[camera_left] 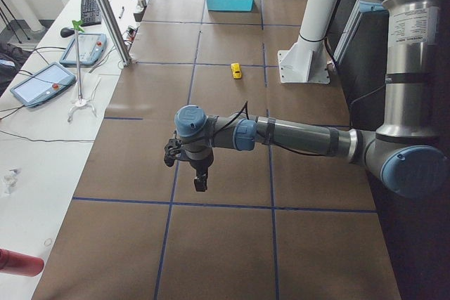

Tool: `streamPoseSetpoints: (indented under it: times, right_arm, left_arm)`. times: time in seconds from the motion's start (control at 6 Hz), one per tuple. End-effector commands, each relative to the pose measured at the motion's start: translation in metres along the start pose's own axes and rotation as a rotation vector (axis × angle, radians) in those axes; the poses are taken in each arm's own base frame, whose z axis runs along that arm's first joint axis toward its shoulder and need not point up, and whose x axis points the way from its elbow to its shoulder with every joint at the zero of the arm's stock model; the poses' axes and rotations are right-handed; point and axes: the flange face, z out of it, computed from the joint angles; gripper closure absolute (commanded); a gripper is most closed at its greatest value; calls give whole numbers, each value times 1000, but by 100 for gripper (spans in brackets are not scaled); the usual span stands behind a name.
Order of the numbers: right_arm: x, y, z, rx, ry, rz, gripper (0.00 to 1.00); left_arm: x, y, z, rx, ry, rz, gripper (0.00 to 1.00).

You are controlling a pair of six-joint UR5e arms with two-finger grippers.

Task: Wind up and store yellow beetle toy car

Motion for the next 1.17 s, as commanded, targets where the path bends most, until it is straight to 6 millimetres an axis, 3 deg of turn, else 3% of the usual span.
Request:
streamPoseSetpoints:
  times: [0.0, 0.17, 0.33, 0.5, 0.67, 0.83, 1.0]
  right_arm:
    - [0, 0, -1, 2, 0, -2, 0]
    - [-4, -1, -3, 6, -10, -5, 0]
    - [-3, 0, -1, 4, -12, -3, 0]
    - [-2, 0, -1, 1, -12, -1, 0]
    - [-1, 1, 0, -1, -12, -1, 0]
    - [-2, 0, 0, 1, -12, -3, 0]
    - [-2, 0, -1, 4, -12, -5, 0]
  left_arm:
    - [2, -6, -1, 60, -4, 60, 0]
    - [0, -10, 3, 59, -1, 61, 0]
    - [21, -21, 9, 45, 0, 100, 0]
    - [52, -27, 30, 5, 2, 161, 0]
    - [138, -50, 54, -27, -47, 324, 0]
    - [182, -56, 68, -47, -32, 396, 0]
    - [226, -70, 63, -26, -9, 466, 0]
